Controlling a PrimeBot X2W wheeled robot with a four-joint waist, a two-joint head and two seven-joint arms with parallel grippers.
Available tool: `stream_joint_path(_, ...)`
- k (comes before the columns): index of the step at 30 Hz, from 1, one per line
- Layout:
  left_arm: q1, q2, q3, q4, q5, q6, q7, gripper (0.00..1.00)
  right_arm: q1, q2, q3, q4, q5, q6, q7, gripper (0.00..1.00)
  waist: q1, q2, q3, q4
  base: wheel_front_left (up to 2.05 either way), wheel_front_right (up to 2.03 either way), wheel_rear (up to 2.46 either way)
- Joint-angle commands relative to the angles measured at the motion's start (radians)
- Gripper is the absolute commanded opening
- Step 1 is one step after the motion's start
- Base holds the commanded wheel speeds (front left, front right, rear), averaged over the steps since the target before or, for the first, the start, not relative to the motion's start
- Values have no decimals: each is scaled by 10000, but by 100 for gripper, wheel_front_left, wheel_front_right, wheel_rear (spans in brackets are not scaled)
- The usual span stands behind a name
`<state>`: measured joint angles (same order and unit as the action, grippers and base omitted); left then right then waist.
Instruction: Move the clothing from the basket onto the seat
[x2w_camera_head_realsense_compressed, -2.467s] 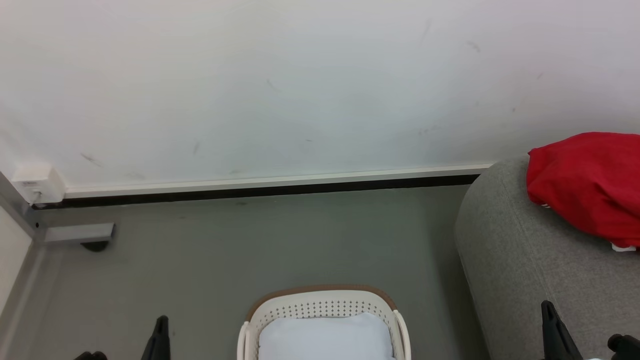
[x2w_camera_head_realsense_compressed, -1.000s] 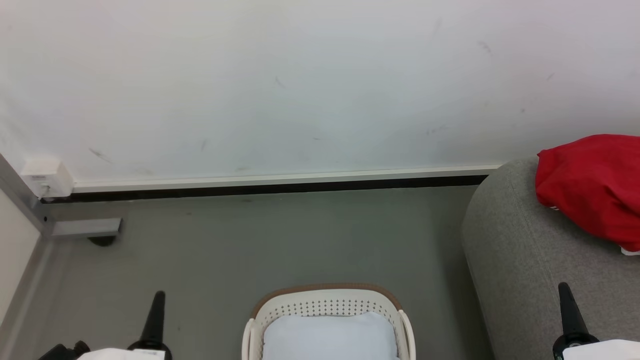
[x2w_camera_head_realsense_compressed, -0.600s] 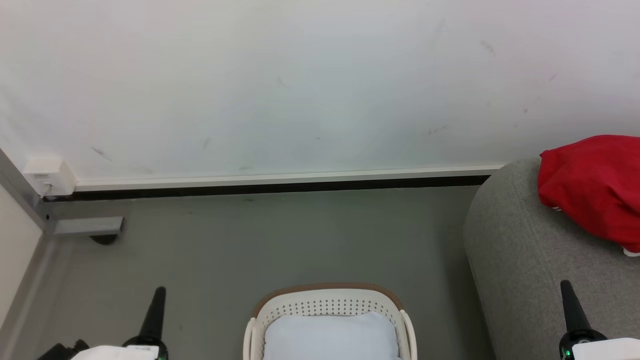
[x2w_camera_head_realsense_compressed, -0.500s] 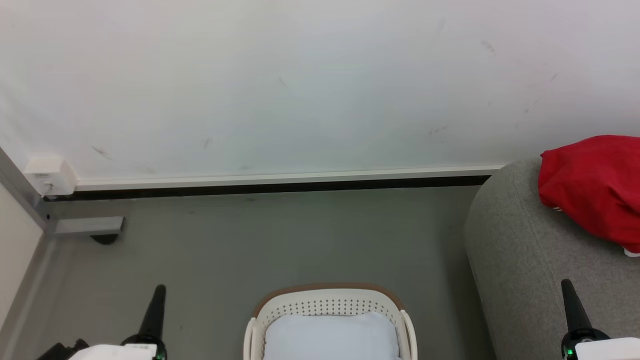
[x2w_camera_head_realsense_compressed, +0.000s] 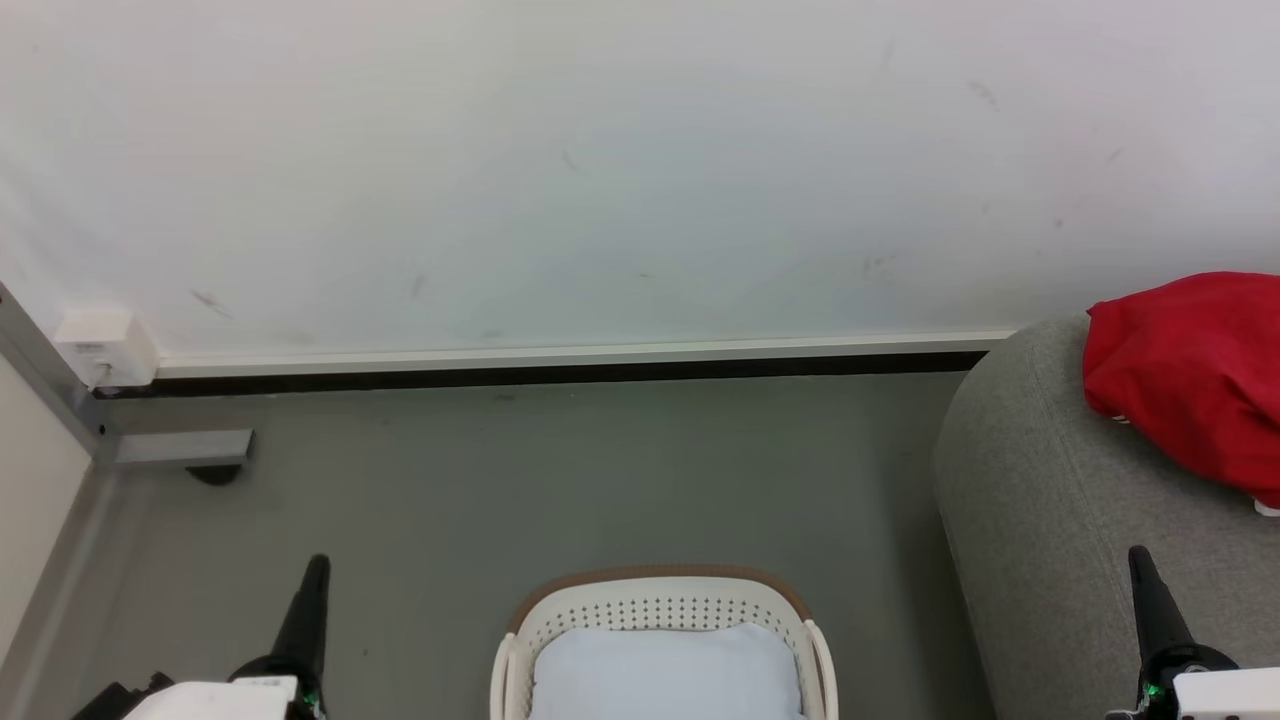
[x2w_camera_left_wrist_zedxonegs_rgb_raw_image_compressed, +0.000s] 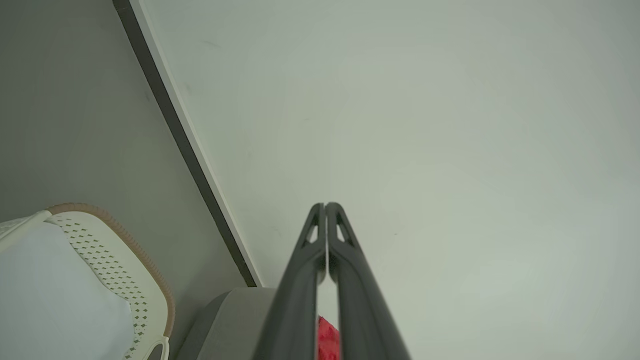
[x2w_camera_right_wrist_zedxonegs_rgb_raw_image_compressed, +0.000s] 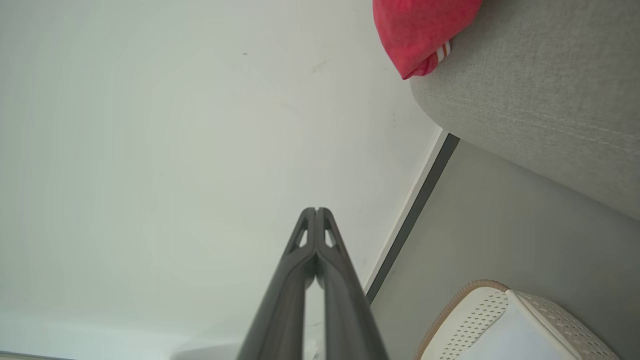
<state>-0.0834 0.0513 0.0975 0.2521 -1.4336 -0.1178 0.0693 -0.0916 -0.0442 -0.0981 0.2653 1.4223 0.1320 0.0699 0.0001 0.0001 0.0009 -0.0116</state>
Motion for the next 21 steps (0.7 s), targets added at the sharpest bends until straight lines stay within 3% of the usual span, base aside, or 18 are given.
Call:
stream_joint_path(1,-136,27,78,-54,-243,-60,81,0,-143,-93,-41,-74,232,-20,65,0,-1,-1,1,7,0,0,0)
stream_joint_path(21,-290,-2,180,-81,-1667,-149,442,0,-219,-97,-175,-231,1802,-24,431,0,-1,-1,19,102,0,0,0)
